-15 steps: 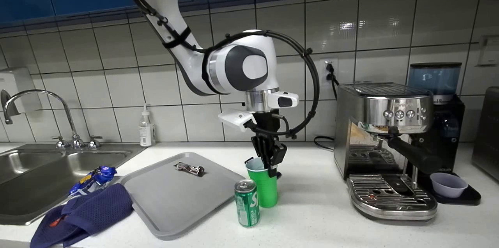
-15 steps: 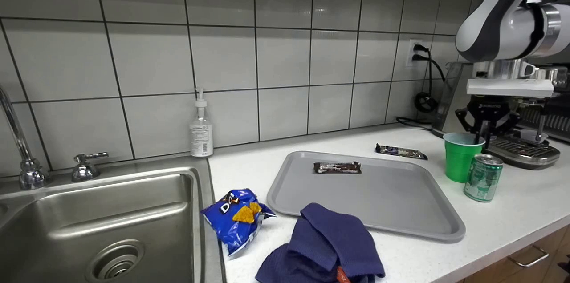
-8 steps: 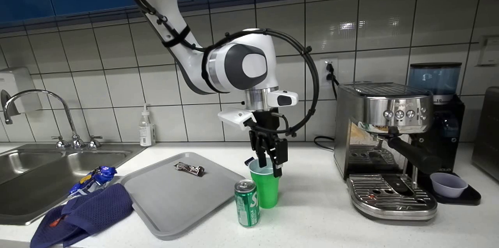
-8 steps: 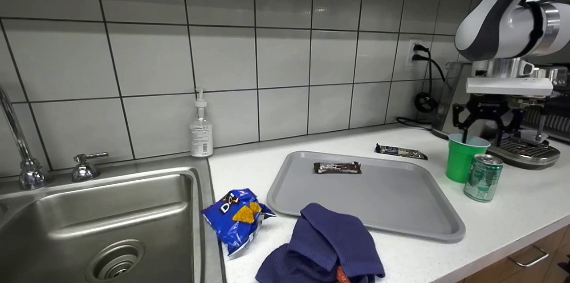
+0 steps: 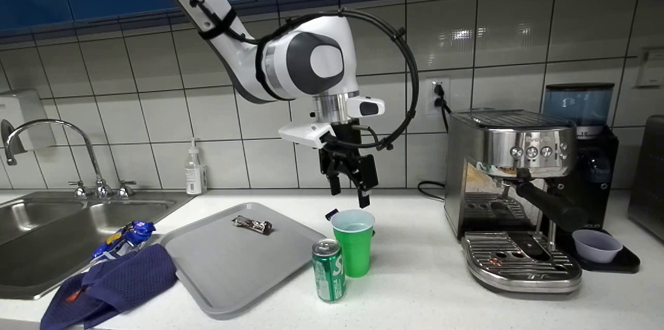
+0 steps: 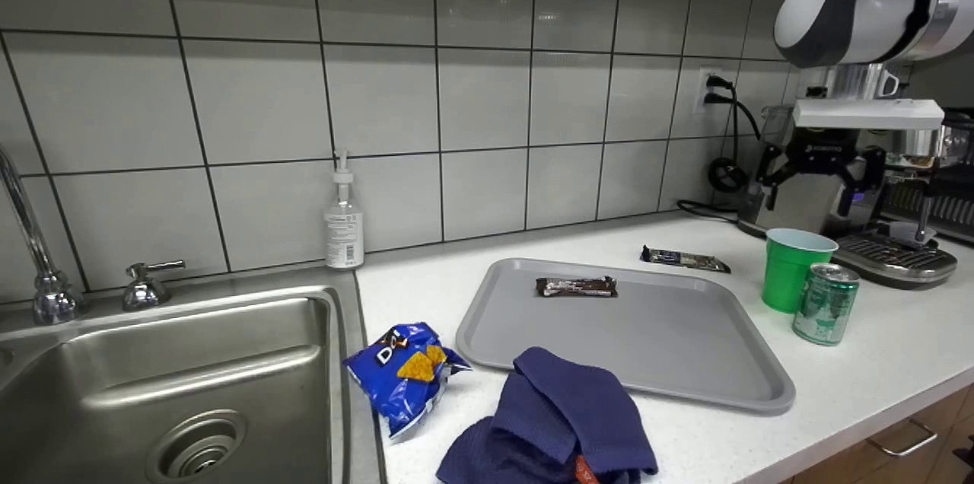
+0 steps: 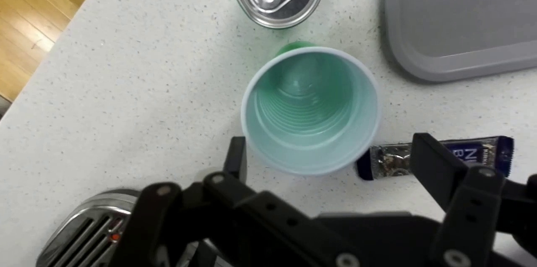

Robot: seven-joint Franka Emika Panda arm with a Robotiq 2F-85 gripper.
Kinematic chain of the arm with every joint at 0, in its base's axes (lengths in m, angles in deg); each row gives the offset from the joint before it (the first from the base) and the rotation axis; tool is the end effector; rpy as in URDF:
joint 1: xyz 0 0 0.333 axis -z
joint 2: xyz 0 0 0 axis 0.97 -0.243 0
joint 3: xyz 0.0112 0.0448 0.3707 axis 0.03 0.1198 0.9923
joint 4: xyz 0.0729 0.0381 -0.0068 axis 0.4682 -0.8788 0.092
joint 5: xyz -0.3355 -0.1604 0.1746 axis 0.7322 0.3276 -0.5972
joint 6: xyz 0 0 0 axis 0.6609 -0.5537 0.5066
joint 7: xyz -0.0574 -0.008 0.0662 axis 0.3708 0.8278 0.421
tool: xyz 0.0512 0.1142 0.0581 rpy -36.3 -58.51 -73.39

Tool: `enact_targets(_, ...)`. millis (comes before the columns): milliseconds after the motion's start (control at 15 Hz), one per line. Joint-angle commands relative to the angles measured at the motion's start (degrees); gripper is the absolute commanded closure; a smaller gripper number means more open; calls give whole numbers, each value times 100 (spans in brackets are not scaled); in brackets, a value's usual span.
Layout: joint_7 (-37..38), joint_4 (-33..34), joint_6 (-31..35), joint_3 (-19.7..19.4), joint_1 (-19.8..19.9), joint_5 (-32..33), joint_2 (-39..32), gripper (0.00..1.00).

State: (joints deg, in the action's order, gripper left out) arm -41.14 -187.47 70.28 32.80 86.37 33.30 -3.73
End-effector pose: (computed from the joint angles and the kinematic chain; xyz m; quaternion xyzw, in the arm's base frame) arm 0.5107 -0.2455 0.2975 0.9459 -0.3218 0.0255 0.0318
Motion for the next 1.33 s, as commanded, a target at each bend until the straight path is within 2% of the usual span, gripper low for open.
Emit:
enact_targets(0, -285, -211, -213, 159, -45, 71, 491, 0)
enact_targets(333, -521, -460, -207, 470, -272, 123, 859, 0)
enact_targets(733, -658, -540, -210, 875, -600, 169, 950, 0)
enact_targets(1067, -754, -609, -223, 1040, -747, 201, 1026, 0)
enact_targets(1133, -607, -477, -80, 1022, -726, 105, 781, 0)
enact_targets(1267, -645, -495, -80, 1053, -738, 112, 799, 0)
